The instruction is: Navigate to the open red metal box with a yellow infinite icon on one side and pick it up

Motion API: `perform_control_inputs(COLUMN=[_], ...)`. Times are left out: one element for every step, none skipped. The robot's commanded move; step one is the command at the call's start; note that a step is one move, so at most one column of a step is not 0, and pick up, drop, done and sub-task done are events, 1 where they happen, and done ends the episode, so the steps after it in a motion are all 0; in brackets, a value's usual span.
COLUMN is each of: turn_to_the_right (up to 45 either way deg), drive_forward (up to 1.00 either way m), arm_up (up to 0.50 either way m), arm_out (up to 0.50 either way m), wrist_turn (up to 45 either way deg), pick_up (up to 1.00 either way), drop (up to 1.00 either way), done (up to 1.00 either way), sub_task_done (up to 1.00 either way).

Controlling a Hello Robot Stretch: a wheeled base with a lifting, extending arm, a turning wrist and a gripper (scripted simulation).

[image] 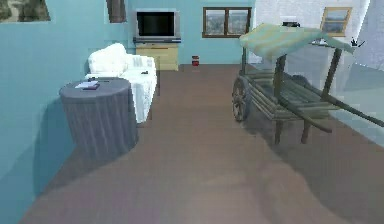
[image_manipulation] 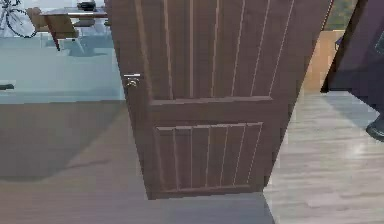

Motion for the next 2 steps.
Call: perform_control_inputs(turn_to_the_right=[0.0,0.0], drive_forward=[1.0,1.0], arm_up=[0.0,0.0], arm_out=[0.0,0.0], wrist_turn=[0.0,0.0], pick_up=[0.0,0.0], drop=[0.0,0.0], done=[0.0,0.0], sub_task_done=[0.0,0.0])
